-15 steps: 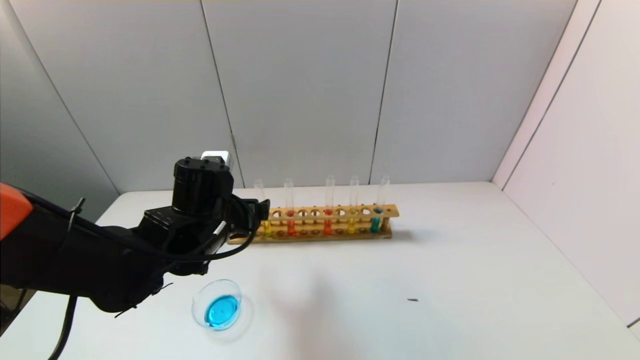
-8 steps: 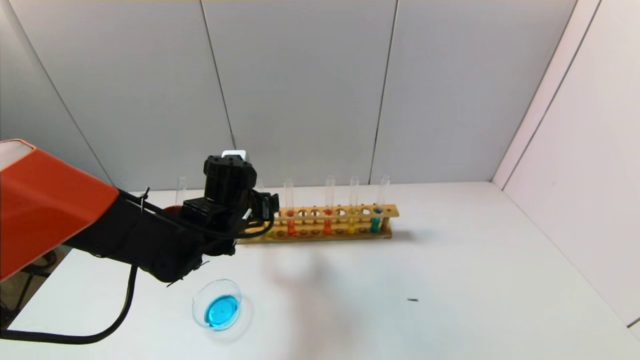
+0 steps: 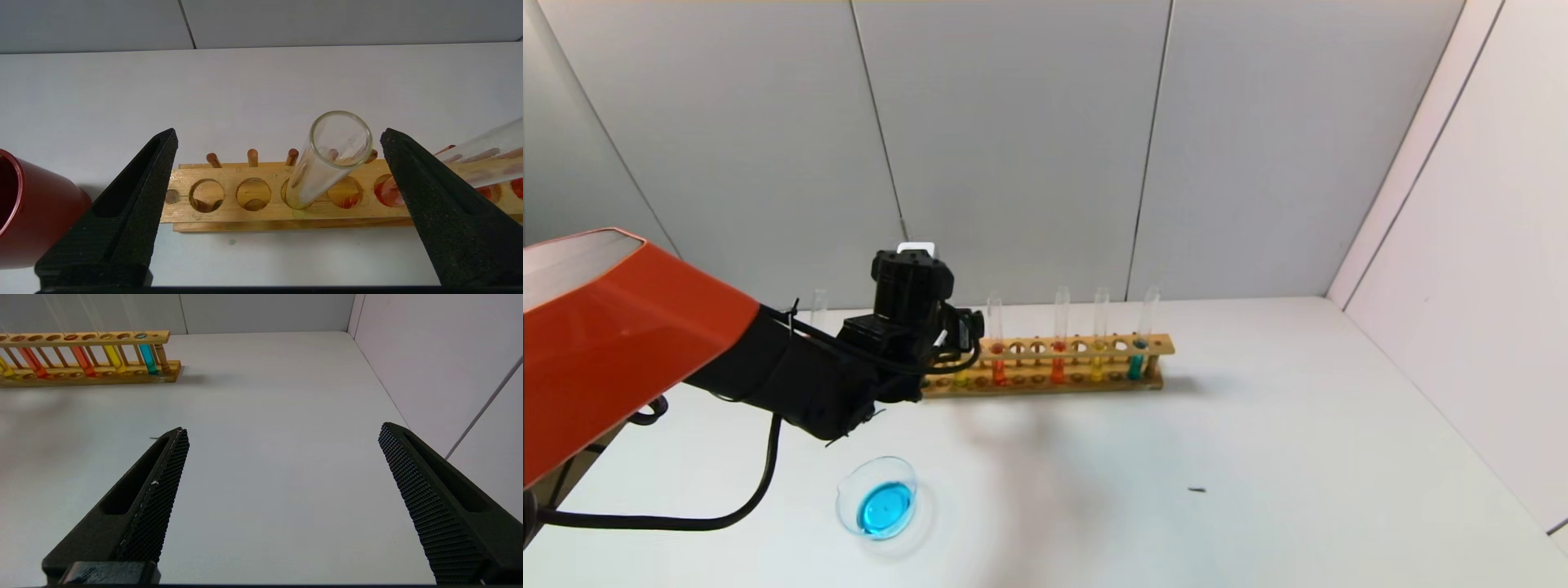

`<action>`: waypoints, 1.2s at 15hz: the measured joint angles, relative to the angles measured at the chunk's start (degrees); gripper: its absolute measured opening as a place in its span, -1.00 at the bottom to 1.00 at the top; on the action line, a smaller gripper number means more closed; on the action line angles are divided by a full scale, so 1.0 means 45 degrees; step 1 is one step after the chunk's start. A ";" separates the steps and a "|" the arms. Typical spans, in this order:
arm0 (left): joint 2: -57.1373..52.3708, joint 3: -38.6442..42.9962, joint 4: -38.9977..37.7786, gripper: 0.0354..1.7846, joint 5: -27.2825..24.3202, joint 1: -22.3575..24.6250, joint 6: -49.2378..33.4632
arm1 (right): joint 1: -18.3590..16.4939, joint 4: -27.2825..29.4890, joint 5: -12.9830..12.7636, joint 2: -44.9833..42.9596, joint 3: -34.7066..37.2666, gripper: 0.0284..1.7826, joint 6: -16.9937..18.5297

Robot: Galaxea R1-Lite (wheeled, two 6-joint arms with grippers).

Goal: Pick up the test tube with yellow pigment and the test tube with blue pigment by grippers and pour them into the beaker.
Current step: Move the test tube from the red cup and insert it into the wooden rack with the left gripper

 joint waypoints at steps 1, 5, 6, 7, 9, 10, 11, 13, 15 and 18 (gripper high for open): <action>0.0062 -0.0111 0.0000 0.95 -0.0005 0.0000 0.0033 | 0.0005 0.0000 0.0000 0.0000 0.0000 0.91 0.0000; 0.0314 -0.0379 -0.0019 0.95 0.0014 -0.0016 0.0062 | 0.0005 0.0000 0.0000 0.0000 0.0000 0.91 -0.0005; 0.0344 -0.0414 -0.0019 0.92 0.0024 -0.0016 0.0111 | 0.0000 0.0000 0.0000 0.0000 0.0000 0.91 0.0000; 0.0368 -0.0414 -0.0043 0.86 0.0030 -0.0016 0.0165 | 0.0000 0.0000 0.0000 0.0000 0.0000 0.91 0.0000; 0.0412 -0.0409 -0.0068 0.65 0.0030 -0.0024 0.0179 | 0.0005 0.0000 -0.0005 0.0000 0.0000 0.91 0.0000; 0.0412 -0.0404 -0.0068 0.51 0.0030 -0.0030 0.0179 | 0.0005 0.0000 0.0000 0.0000 -0.0005 0.91 0.0000; 0.0404 -0.0393 -0.0073 0.32 0.0030 -0.0043 0.0198 | 0.0005 0.0000 0.0000 0.0000 0.0000 0.91 0.0000; 0.0398 -0.0366 -0.0073 -0.12 0.0030 -0.0049 0.0339 | 0.0000 0.0000 0.0000 0.0000 0.0000 0.91 0.0000; 0.0387 -0.0355 -0.0081 -0.49 0.0019 -0.0054 0.0363 | 0.0000 0.0000 0.0000 0.0000 0.0000 0.91 0.0000; 0.0363 -0.0287 -0.0092 -0.68 0.0000 -0.0068 0.0331 | 0.0000 0.0000 0.0000 0.0000 0.0000 0.91 -0.0005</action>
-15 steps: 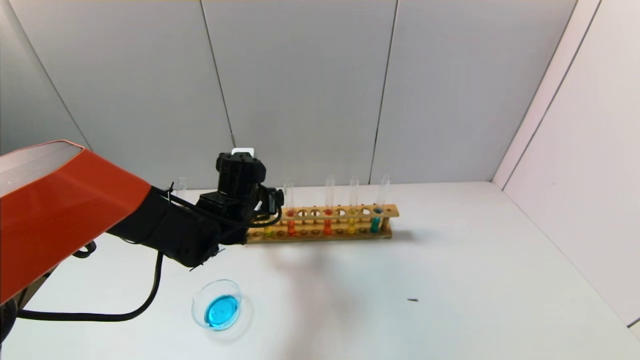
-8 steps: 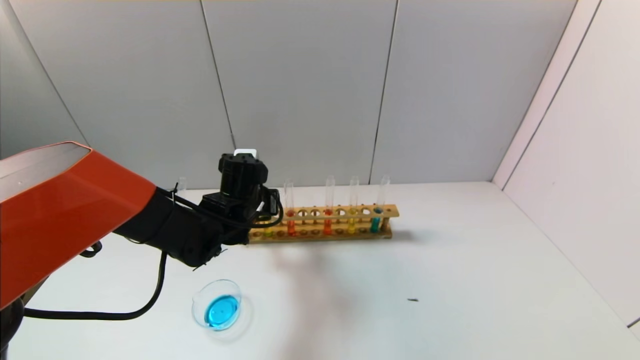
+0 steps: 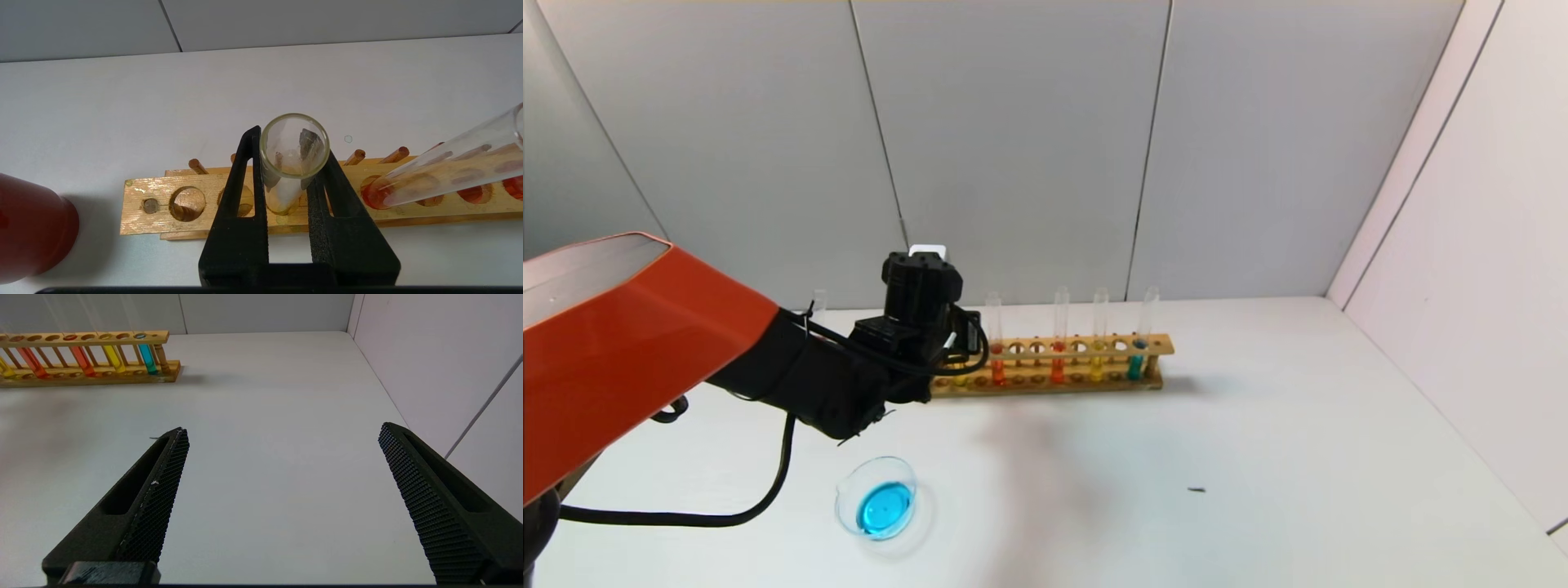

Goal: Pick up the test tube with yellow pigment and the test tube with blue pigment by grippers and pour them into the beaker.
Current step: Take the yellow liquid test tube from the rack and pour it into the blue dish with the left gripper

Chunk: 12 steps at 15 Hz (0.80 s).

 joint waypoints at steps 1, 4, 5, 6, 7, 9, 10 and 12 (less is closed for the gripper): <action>-0.0005 0.0019 -0.0005 -0.68 0.0005 0.0000 -0.0024 | 0.0000 0.0000 0.0000 0.0000 0.0000 0.91 0.0005; -0.0049 0.0043 0.0019 -0.68 0.0038 -0.0079 -0.0016 | 0.0000 0.0000 0.0000 0.0000 0.0000 0.91 0.0005; -0.0062 0.0043 0.0035 -0.68 0.0057 -0.0103 -0.0005 | 0.0005 0.0000 0.0000 0.0000 0.0000 0.91 0.0005; -0.0076 0.0043 0.0043 -0.68 0.0073 -0.0114 0.0005 | 0.0005 0.0000 0.0000 0.0000 0.0000 0.91 0.0005; -0.0098 0.0030 0.0060 -0.68 0.0068 -0.0122 0.0014 | 0.0005 -0.0005 -0.0005 0.0000 0.0000 0.91 0.0005; -0.0173 -0.0038 0.0146 -0.68 0.0079 -0.0127 0.0043 | 0.0000 -0.0005 0.0000 0.0000 0.0000 0.91 0.0005; -0.0271 -0.0079 0.0238 -0.68 0.0073 -0.0133 0.0135 | 0.0000 0.0000 0.0000 0.0000 0.0000 0.91 0.0000; -0.0558 -0.0127 0.0463 -0.68 0.0079 -0.0171 0.0412 | 0.0000 0.0000 0.0000 0.0000 0.0000 0.91 0.0005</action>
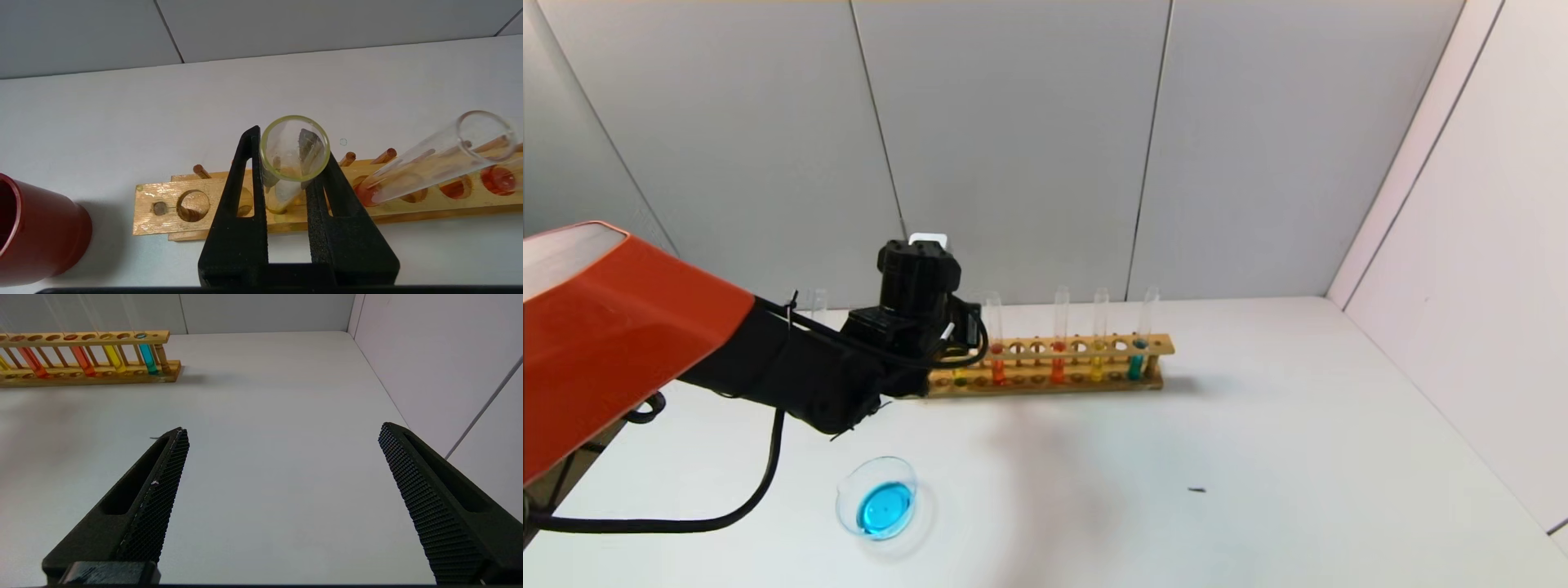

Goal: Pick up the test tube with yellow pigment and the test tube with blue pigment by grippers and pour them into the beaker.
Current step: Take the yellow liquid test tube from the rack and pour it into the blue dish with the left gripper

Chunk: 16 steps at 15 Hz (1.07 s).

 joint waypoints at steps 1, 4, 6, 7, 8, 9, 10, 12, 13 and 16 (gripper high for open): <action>-0.0173 -0.0019 0.0211 -0.68 0.0008 -0.0011 0.0068 | 0.0000 0.0000 0.0000 0.0000 0.0000 0.91 0.0000; -0.0675 -0.0179 0.0786 -0.68 0.0100 -0.0019 0.0084 | 0.0000 0.0000 0.0000 0.0000 -0.0005 0.91 -0.0005; -0.0986 -0.0450 0.1417 -0.68 0.0116 -0.0019 0.0084 | 0.0000 0.0000 0.0000 0.0000 -0.0005 0.91 0.0000; -0.1113 -0.0610 0.1699 -0.68 0.0119 -0.0019 0.0084 | 0.0000 0.0000 0.0000 0.0000 -0.0005 0.91 0.0000; -0.1230 -0.0815 0.1932 -0.68 0.0130 -0.0019 0.0087 | 0.0000 0.0000 0.0000 0.0000 -0.0005 0.91 0.0000; -0.1325 -0.1067 0.2146 -0.68 0.0144 -0.0019 0.0098 | 0.0000 0.0000 0.0000 0.0000 -0.0005 0.91 0.0000; -0.1398 -0.1344 0.2441 -0.68 0.0173 -0.0014 0.0122 | 0.0000 0.0000 0.0000 0.0000 -0.0005 0.91 0.0000; -0.1539 -0.1950 0.3121 -0.68 0.0203 0.0005 0.0225 | 0.0005 0.0000 0.0000 0.0000 -0.0005 0.91 0.0000; -0.1623 -0.2224 0.3403 -0.68 0.0192 -0.0011 0.0276 | 0.0000 0.0000 0.0005 0.0000 -0.0005 0.91 0.0000; -0.2121 -0.2685 0.4180 -0.68 0.0179 -0.0043 0.0344 | 0.0000 0.0000 0.0000 0.0000 0.0000 0.91 0.0000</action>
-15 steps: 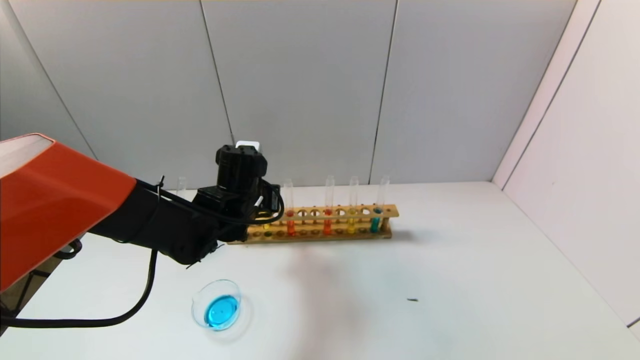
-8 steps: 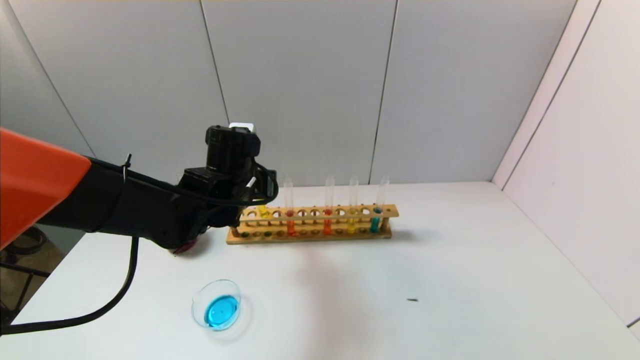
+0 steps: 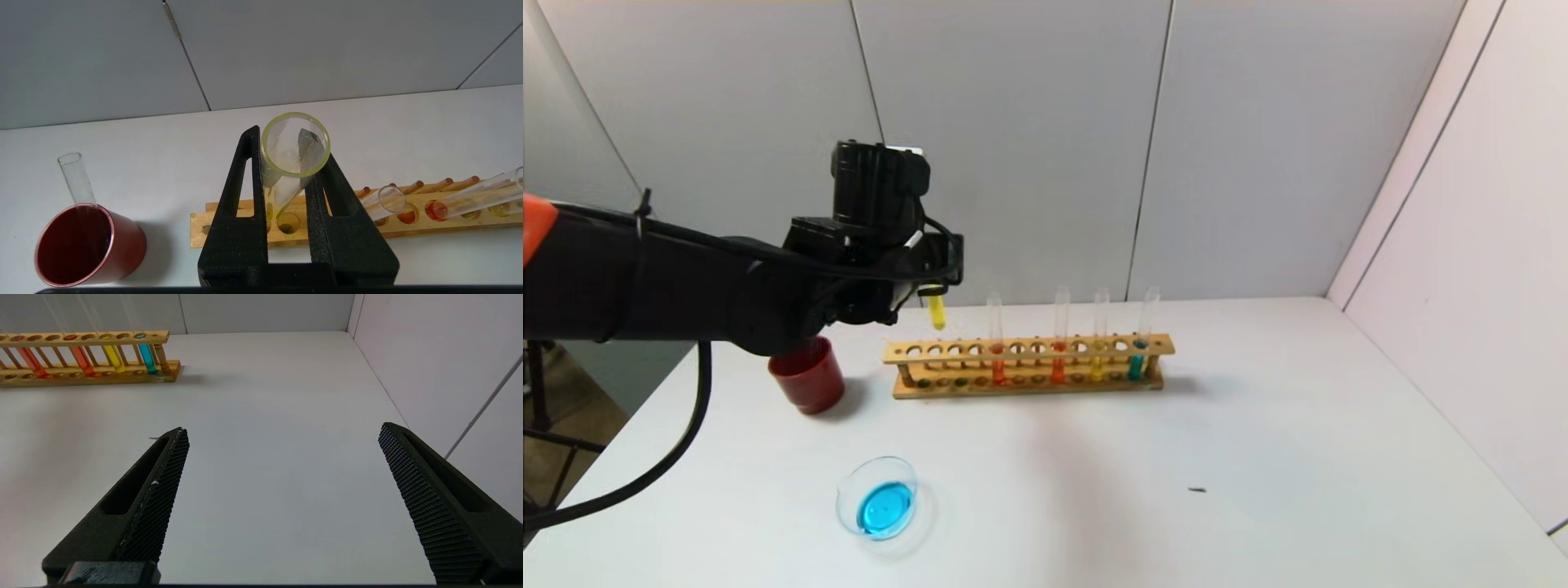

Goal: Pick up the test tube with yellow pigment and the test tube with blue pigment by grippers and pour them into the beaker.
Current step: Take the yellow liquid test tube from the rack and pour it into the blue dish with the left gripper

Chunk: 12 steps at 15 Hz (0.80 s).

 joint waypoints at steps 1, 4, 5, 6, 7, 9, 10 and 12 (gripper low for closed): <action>-0.0279 -0.0024 0.0317 -0.68 0.0014 -0.0011 0.0000 | 0.0000 0.0000 0.0000 0.0000 0.0000 0.91 0.0000; -0.1314 0.0011 0.1774 -0.68 0.0195 -0.0068 -0.0057 | 0.0000 0.0000 0.0000 0.0000 0.0000 0.91 0.0000; -0.1720 0.0073 0.2338 -0.68 0.0282 -0.0108 -0.0095 | 0.0000 0.0000 0.0000 0.0000 0.0000 0.91 0.0000; -0.2154 0.0171 0.2896 -0.68 0.0325 -0.0157 -0.0116 | 0.0000 0.0000 0.0000 0.0000 0.0000 0.91 0.0000; -0.2652 0.0363 0.3489 -0.68 0.0368 -0.0195 -0.0125 | 0.0000 0.0000 0.0000 0.0000 0.0000 0.91 0.0000; -0.3673 0.0926 0.4554 -0.68 0.0461 -0.0230 -0.0111 | 0.0000 0.0000 0.0000 0.0000 0.0000 0.91 0.0000; -0.4169 0.1300 0.4971 -0.68 0.0479 -0.0230 -0.0111 | 0.0000 -0.0005 0.0000 0.0000 0.0000 0.91 0.0000; -0.5155 0.2192 0.5399 -0.68 0.0496 -0.0238 -0.0081 | 0.0000 0.0000 0.0000 0.0000 0.0000 0.91 0.0000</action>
